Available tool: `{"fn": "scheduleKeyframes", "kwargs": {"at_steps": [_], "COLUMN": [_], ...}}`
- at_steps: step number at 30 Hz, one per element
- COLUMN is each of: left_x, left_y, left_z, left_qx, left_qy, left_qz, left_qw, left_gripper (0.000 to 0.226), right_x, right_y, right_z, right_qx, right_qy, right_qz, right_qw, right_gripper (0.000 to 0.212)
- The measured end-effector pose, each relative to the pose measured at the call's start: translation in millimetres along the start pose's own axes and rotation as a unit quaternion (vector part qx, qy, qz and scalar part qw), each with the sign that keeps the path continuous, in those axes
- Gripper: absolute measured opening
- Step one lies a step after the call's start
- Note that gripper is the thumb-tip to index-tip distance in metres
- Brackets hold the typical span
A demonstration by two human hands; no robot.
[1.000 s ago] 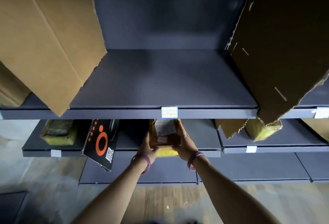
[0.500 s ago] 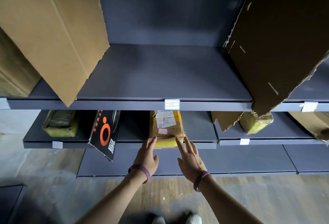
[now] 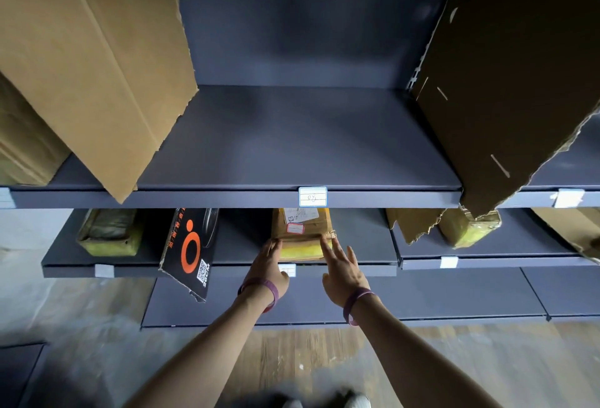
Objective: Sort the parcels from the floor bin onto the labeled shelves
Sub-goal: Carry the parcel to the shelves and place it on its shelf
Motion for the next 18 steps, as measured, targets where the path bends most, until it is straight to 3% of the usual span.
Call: {"fn": "scheduleKeyframes", "kwargs": {"at_steps": [12, 18], "left_x": [-20.5, -90.9], "left_y": [3.2, 35.1], "left_z": [16.4, 50.8], "left_qx": [-0.013, 0.047], "left_qy": [-0.025, 0.067], "left_qz": [0.009, 0.072], "left_qw": [1.0, 0.994], "left_gripper": [0.066, 0.061], "right_x": [-6.7, -57.2], "right_y": [-6.0, -38.9], "right_z": [18.8, 70.5], "right_qx": [0.016, -0.044], "right_qy": [0.011, 0.087], "right_qz": [-0.054, -0.093], "right_qw": [0.998, 0.991], "right_gripper": [0.083, 0.075]}}
Point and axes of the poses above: each hand's wrist, its own z-axis away from the middle knuckle, its own y-axis out of the palm, x = y × z, the point moved 1 cm from there along -z, towards the middle knuckle, and after that the axes turned 7 degrees about -x, right-handed, at the moved point
